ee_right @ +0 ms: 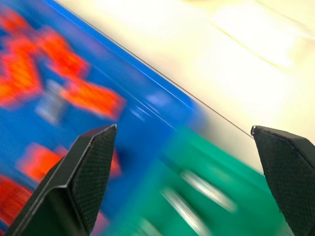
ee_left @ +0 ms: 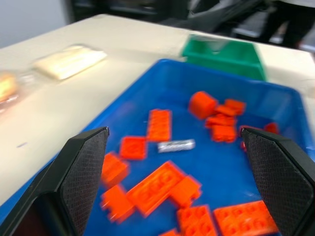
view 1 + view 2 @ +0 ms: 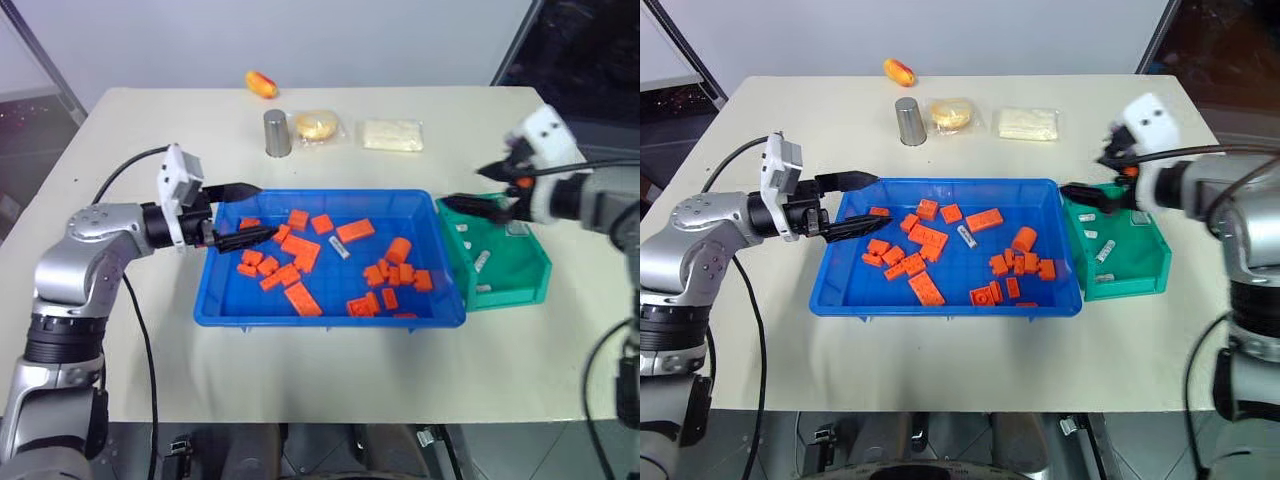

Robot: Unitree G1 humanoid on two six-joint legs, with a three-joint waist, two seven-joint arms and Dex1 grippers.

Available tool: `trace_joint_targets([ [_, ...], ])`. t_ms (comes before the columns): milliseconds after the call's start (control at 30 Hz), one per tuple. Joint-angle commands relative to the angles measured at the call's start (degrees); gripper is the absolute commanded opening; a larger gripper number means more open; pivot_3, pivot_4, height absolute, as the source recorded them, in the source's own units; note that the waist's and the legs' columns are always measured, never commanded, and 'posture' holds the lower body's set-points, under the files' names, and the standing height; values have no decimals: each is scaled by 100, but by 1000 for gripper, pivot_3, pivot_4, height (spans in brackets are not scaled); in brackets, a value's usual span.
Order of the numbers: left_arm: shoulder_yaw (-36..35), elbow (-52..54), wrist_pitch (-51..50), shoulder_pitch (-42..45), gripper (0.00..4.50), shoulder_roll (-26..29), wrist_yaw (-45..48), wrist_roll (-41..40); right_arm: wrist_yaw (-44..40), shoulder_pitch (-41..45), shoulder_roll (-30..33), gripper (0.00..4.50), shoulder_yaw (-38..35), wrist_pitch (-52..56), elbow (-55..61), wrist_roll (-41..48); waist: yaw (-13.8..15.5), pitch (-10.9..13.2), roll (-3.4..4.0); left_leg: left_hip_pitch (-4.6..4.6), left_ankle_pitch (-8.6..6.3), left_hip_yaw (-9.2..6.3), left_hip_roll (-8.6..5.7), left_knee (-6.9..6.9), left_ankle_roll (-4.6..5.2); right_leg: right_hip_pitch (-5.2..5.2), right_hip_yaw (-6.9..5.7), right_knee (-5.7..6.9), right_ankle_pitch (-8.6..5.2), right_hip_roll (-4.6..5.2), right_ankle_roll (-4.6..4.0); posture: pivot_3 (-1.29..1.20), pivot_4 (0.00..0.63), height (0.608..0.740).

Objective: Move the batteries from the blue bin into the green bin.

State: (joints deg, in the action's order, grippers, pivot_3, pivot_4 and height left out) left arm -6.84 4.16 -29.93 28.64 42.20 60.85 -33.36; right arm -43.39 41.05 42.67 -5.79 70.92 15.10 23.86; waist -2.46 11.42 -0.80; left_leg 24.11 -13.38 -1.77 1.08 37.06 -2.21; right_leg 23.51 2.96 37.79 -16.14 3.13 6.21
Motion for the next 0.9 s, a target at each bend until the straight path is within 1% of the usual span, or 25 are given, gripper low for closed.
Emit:
trace_joint_targets([
  [33, -372, 544, -94, -276, 4500, 113, -276, -100, 610, -97, -718, 4471, 110, 398, 507, 182, 40, 1, 2, 11, 0, 0, -3, 2, 0, 9, 0, 2, 0, 3, 0, 0, 150, 740],
  [133, -518, 880, -195, -558, 4500, 94, -541, -160, 1121, -219, -1569, 4471, 177, 698, 658, 258, 59, 0, 0, 24, 1, 0, -19, 11, -2, 17, 0, 12, 1, 22, 1, 0, 150, 740],
  [267, -652, 1187, -315, -795, 4500, 5, -844, -300, 1591, -339, -2249, 4471, 148, 933, 640, 266, 139, -1, -2, 25, 2, 2, -24, 18, -3, 15, 0, 14, 2, 28, 2, 0, 150, 740],
  [333, -682, 1327, -352, -910, 4500, -28, -949, -353, 1736, -409, -2423, 4471, 187, 970, 628, 271, 143, -2, -3, 21, 2, 2, -24, 16, -3, 13, 0, 13, 2, 28, 2, 0, 150, 740],
  [400, -702, 1433, -393, -986, 4500, -55, -1042, -394, 1783, -483, -2418, 4471, 307, 970, 675, 280, 149, -2, -3, 21, 2, 0, -24, 14, -3, 14, -2, 14, 1, 26, 2, 0, 150, 740],
  [533, -758, 1573, -437, -1113, 4500, -71, -1177, -477, 1689, -646, -1920, 4471, 1089, 545, 701, 61, 129, -2, -3, 19, 2, 2, -23, 13, -3, 14, -2, 14, 1, 24, 2, 0, 150, 740],
  [600, -752, 1592, -446, -1114, 4500, -74, -1222, -493, 1675, -668, -1780, 4471, 1329, 274, 574, -48, 127, -2, -3, 18, 2, 2, -22, 12, -3, 15, -2, 14, 1, 22, 1, 0, 150, 740],
  [700, -725, 1603, -443, -1103, 4500, -77, -1274, -501, 1646, -671, -1744, 4471, 1441, 69, 432, -91, 109, -2, -3, 17, 2, 2, -19, 12, -3, 15, -1, 14, 1, 18, 1, 0, 150, 740],
  [900, -646, 1602, -435, -1068, 4500, -34, -1306, -504, 1568, -520, -1849, 4471, 1865, -555, -279, -366, 113, -3, -4, 16, 2, 2, -18, 12, -3, 14, 0, 14, 1, 16, 1, 0, 150, 740],
])
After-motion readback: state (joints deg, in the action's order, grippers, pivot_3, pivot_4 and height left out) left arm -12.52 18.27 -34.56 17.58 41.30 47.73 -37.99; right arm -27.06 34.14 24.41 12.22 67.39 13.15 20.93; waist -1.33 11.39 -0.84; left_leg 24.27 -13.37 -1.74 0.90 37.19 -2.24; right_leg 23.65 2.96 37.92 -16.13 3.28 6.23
